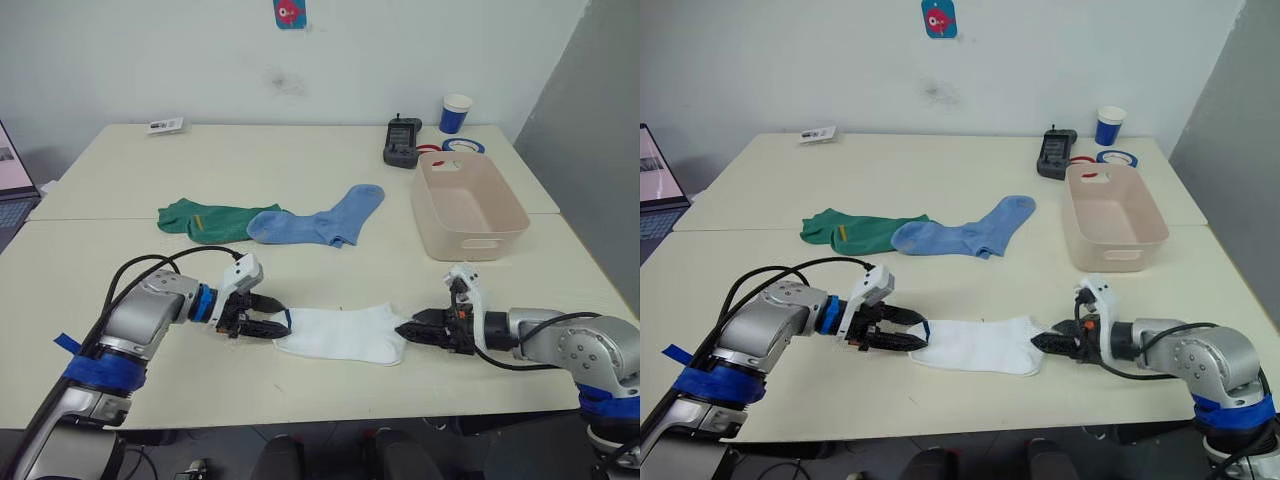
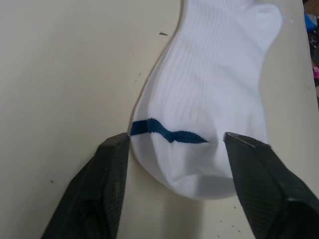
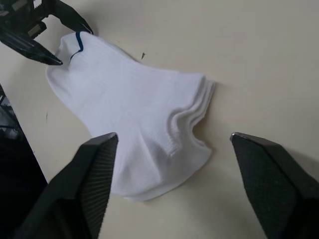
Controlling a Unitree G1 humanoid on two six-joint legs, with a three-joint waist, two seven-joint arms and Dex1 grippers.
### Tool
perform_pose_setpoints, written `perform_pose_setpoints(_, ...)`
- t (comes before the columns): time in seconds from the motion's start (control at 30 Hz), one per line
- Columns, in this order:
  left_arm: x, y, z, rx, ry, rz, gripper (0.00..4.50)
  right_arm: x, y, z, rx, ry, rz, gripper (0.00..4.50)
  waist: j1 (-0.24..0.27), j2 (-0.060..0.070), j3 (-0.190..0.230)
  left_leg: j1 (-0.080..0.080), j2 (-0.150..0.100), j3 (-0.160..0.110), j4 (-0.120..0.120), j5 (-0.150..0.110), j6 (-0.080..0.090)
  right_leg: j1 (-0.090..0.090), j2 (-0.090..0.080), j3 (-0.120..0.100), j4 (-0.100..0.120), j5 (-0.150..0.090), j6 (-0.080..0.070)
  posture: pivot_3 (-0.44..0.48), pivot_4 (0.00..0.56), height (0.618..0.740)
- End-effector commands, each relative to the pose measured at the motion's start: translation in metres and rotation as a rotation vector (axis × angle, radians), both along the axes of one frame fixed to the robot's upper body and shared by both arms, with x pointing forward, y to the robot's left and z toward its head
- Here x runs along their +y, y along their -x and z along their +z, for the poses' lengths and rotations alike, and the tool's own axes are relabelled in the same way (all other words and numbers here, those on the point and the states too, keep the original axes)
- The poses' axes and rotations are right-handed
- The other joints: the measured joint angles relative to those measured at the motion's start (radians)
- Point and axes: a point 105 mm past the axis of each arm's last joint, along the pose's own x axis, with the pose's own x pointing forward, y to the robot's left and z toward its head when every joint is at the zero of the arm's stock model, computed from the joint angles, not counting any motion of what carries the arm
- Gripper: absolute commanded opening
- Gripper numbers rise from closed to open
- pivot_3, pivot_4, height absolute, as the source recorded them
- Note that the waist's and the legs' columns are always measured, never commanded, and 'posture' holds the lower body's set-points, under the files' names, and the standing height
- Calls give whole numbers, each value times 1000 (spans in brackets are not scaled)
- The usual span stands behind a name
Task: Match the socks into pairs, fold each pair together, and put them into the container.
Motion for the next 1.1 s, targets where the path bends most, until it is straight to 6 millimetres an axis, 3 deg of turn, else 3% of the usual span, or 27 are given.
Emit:
perform_pose_setpoints(0.03, 0, -6, 30, -105, 54, 11, 4347, 1, -3, 30, -118, -55, 20, 4004, 0, 0, 0, 0, 0, 0, 0, 0, 0, 0, 0, 0, 0, 0, 0, 0, 150, 740)
perform_pose_setpoints(0.17, -4, -8, 48, -186, 124, 29, 4465, 15, -2, 49, -353, 24, 117, 4004, 0, 0, 0, 0, 0, 0, 0, 0, 0, 0, 0, 0, 0, 0, 0, 0, 150, 740)
perform_pose_setpoints(0.27, -9, -10, 54, -231, 167, 47, 3838, 31, 0, 57, -489, 57, 201, 3825, -1, 0, 0, 0, 0, 0, 0, 0, 0, 0, 0, 0, 0, 0, 0, 0, 150, 740)
perform_pose_setpoints(0.43, -33, 8, 50, -302, 206, -66, 2251, 52, -1, 41, -660, 168, 354, 2367, -1, 0, 0, 0, 0, 1, 0, 0, 0, 0, 0, 0, 0, 0, 0, 0, 150, 740)
perform_pose_setpoints(0.67, -39, 20, 11, -370, 84, -113, 31, 62, 0, 3, -619, 177, 419, 0, 1, 0, 0, 1, 0, 2, 1, 0, 0, 0, -1, 0, 0, 0, 0, 0, 150, 740)
perform_pose_setpoints(0.9, -34, 20, -15, -361, 17, -76, 7, 55, 1, -27, -561, 233, 446, 0, 2, 0, 0, 1, 0, 2, 1, 0, 0, 0, -1, 1, 0, 0, 0, 0, 150, 740)
perform_pose_setpoints(1.1, -18, 20, -28, -308, -57, -38, 7, 34, 4, -43, -512, 296, 446, 0, 1, 0, -1, 2, 0, 2, 1, 0, 0, 1, -1, 0, 0, 0, 0, 0, 150, 740)
